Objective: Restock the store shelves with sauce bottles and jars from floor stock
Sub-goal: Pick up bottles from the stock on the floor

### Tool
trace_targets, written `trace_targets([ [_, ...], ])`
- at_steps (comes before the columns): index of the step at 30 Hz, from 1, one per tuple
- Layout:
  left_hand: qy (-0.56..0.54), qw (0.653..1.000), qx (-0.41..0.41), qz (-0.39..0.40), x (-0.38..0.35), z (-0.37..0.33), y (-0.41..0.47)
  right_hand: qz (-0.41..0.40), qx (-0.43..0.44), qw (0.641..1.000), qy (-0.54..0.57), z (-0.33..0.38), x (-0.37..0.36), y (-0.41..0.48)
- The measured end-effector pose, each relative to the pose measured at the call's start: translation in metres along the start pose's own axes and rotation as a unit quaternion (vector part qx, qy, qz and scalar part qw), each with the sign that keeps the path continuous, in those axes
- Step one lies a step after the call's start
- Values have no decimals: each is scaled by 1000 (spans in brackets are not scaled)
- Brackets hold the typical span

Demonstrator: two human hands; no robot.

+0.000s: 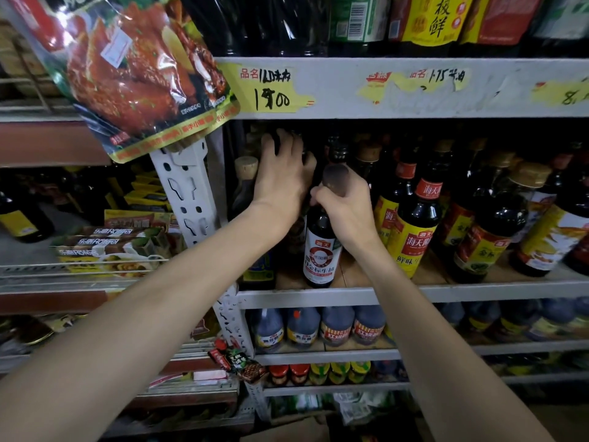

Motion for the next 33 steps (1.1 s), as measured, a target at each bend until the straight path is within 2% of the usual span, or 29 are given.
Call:
trace_targets([
  [5, 25, 998, -51, -27, 8, 2, -14, 12, -23, 997, -71, 6, 3, 1],
  [11, -92, 984, -85, -129, 38, 12, -67, 50, 14, 963, -264, 22, 13, 8],
  [14, -209, 956, -36, -203, 37, 13, -106, 6, 34, 960, -278, 31, 15, 9],
  [16, -284, 929, 10, -239, 33, 14, -132, 7, 45, 961, -272, 34, 8, 5],
  [18, -322, 920, 44, -217, 23, 12, -150, 24, 49, 963, -265, 34, -4, 2],
  [21, -373, 916, 112, -98, 3, 8, -154, 39, 59, 964, -256, 35, -18, 5],
  [24, -432, 882, 185, -23, -11, 8, -149, 49, 55, 967, -243, 34, -26, 8],
  [28, -458, 858, 232, -3, -17, 3, -148, 52, 28, 972, -228, 30, -27, 9],
  [33, -463, 852, 244, 6, -22, -11, -153, 57, 0, 977, -205, 26, -13, 8],
])
Point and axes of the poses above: each hand's wrist, its own y-axis towards the middle knuckle, its own x-axis out of the back of the hand, z = x × y, the point moved 4 cm from there along y, towards the middle knuckle, and after that the axes turned 15 degrees about -z, right-handed, at the moved point
